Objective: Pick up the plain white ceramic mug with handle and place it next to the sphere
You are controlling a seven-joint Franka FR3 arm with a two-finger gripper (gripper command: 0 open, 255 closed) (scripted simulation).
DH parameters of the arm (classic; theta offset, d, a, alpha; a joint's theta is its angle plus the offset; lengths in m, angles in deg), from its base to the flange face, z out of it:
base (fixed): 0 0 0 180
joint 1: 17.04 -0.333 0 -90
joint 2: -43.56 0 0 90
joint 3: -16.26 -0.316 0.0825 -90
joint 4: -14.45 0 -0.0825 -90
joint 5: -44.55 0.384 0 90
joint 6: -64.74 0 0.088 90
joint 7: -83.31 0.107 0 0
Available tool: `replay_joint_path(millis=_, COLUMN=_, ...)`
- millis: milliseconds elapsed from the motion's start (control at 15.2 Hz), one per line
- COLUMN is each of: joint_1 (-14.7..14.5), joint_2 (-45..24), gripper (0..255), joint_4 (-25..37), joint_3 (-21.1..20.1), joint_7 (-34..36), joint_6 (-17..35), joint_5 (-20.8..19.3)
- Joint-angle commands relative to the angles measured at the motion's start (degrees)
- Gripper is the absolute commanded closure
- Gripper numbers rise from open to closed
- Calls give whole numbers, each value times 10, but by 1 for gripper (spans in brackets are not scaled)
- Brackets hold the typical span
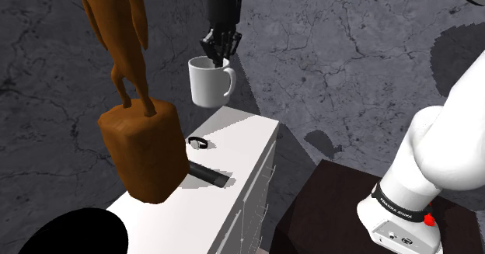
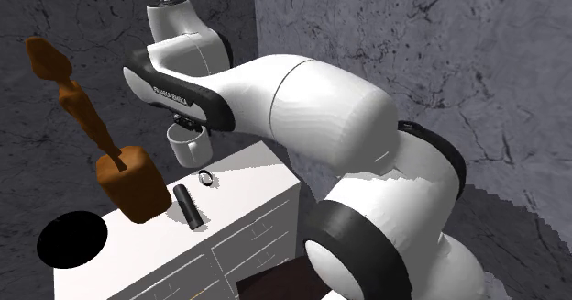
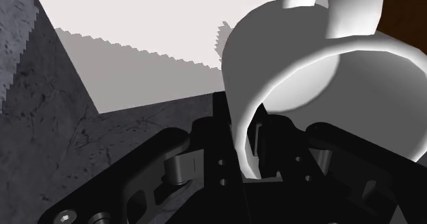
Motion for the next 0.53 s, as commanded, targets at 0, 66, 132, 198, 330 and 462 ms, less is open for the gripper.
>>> replay_joint_path(millis=0, joint_1=-12, joint_2=7, gripper=255, joint_4=-6, joint_3=-15, joint_7=27, joint_6=-1, joint_5=1)
replay_joint_path(millis=66, joint_1=-18, joint_2=8, gripper=255, joint_4=-6, joint_3=-22, joint_7=41, joint_6=-2, joint_5=1)
replay_joint_path(millis=132, joint_1=-24, joint_2=9, gripper=255, joint_4=-6, joint_3=-30, joint_7=54, joint_6=-2, joint_5=1)
replay_joint_path(millis=198, joint_1=-30, joint_2=8, gripper=255, joint_4=-6, joint_3=-38, joint_7=68, joint_6=-3, joint_5=0)
replay_joint_path(millis=330, joint_1=-41, joint_2=6, gripper=255, joint_4=-2, joint_3=-54, joint_7=97, joint_6=-5, joint_5=-1)
replay_joint_path(millis=462, joint_1=-54, joint_2=1, gripper=255, joint_4=4, joint_3=-70, joint_7=126, joint_6=-7, joint_5=-4)
